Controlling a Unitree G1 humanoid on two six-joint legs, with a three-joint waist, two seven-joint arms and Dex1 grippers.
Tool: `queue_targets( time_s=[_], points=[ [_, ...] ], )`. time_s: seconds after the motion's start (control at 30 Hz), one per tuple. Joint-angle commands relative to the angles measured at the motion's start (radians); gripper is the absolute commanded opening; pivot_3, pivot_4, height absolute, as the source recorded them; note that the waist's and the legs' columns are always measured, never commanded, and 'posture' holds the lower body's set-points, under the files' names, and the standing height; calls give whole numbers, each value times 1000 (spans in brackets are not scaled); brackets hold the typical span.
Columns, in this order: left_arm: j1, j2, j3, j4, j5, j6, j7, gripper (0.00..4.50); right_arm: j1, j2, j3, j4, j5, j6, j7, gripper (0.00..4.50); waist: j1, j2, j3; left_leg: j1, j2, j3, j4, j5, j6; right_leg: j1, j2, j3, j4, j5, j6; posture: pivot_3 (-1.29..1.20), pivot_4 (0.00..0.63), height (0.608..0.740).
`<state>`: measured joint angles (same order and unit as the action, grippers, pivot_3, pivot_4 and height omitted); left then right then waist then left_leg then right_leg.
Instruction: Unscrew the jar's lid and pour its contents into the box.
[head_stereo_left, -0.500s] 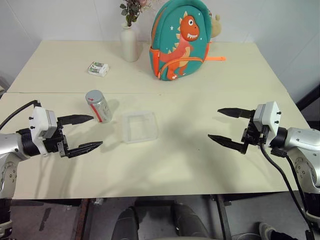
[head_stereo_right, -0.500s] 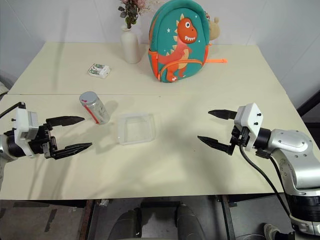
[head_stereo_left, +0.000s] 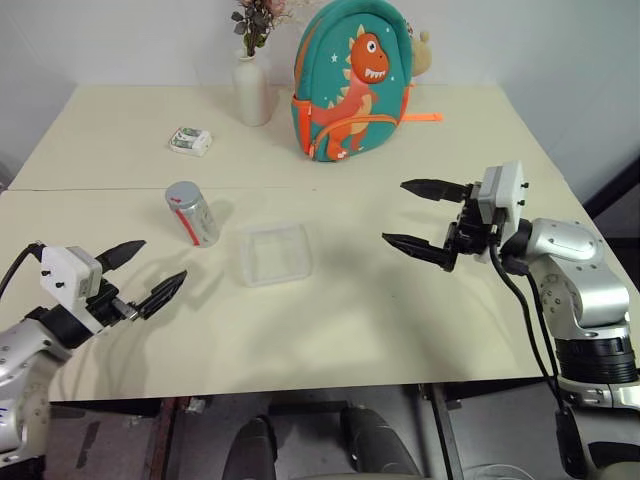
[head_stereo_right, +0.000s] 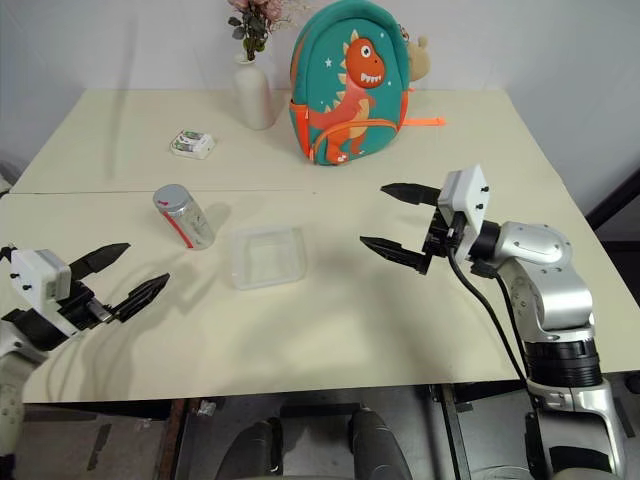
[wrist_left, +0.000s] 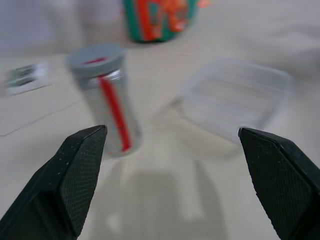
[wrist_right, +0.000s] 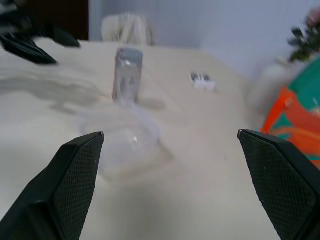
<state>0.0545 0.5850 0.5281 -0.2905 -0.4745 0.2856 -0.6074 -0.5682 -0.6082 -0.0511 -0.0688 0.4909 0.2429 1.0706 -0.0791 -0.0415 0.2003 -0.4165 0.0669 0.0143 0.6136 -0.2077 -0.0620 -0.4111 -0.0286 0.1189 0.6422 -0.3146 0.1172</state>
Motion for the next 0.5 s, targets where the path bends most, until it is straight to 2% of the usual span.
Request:
queue_targets(
  time_s=[0.03,0.13,0.3,0.5],
  points=[
    [-63,-62,-13,-47,30,23,169,4482,-22,24,9,-33,6,3,-18,4500,6,-1,0,0,0,-1,1,0,0,0,0,-1,1,0,0,0,150,740],
    [-118,-101,-84,-20,98,11,236,4482,-34,42,15,-47,12,10,-31,4500,10,-1,0,0,0,-1,1,0,0,1,0,0,1,4,8,0,150,740],
    [-234,-146,-151,48,155,15,327,4482,-47,40,10,-67,24,24,-33,4500,18,-1,0,0,-1,-1,1,0,0,0,1,0,1,5,9,0,150,740],
    [-335,-144,-188,179,213,-7,368,4482,-36,51,13,-108,28,32,-61,4500,19,0,0,0,-1,-1,0,0,-1,-1,1,0,1,5,9,0,150,740]
  ],
)
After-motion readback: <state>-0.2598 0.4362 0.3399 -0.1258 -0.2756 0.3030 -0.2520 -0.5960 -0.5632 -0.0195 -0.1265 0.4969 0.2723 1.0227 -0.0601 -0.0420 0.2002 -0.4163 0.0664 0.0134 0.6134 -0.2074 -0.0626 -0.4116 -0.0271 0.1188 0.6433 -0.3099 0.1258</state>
